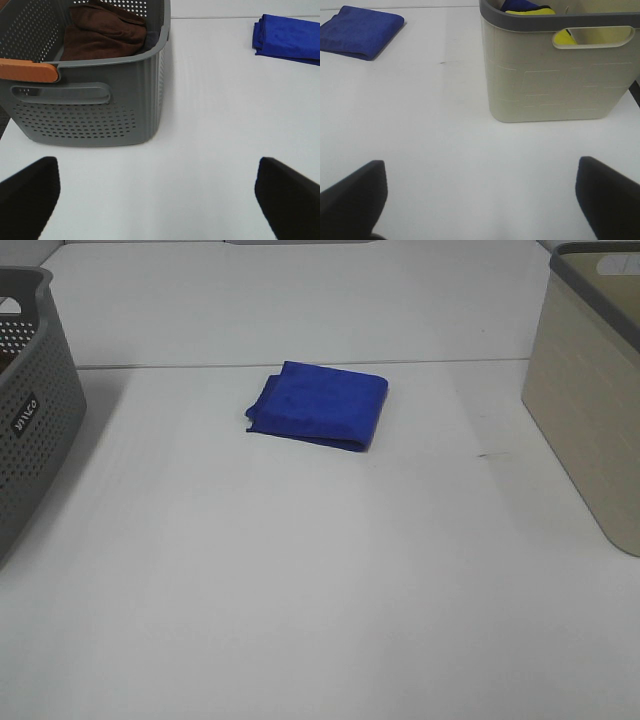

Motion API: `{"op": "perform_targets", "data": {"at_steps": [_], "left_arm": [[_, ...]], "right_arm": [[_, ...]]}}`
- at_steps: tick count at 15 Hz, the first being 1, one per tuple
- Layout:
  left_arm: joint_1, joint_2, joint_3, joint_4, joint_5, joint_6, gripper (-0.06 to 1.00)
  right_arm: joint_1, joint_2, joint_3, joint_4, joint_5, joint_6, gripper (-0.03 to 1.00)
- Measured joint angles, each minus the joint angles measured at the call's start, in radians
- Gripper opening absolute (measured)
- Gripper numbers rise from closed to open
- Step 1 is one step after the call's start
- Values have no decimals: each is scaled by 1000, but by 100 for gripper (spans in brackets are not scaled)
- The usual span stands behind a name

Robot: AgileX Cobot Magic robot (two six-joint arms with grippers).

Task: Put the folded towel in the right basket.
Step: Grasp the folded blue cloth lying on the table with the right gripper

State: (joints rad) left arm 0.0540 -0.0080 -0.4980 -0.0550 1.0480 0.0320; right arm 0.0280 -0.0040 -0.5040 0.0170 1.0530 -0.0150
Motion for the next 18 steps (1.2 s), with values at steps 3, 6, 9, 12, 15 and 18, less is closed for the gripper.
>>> {"op": "perform_targets", "data": {"at_steps": [3,6,9,12,15,18], "left_arm": [[0,0,0,0,0,0,99],[0,0,0,0,0,0,99],[0,0,0,0,0,0,99],[0,0,0,0,0,0,99],[0,0,0,0,0,0,99],[0,0,0,0,0,0,99]], "right_arm": [[0,0,0,0,0,0,97],[0,0,0,0,0,0,97],[0,0,0,-8,0,15,97],[0,0,0,-17,0,28,97],[0,0,0,-17,0,29,97],[0,0,0,-17,0,29,97]]}}
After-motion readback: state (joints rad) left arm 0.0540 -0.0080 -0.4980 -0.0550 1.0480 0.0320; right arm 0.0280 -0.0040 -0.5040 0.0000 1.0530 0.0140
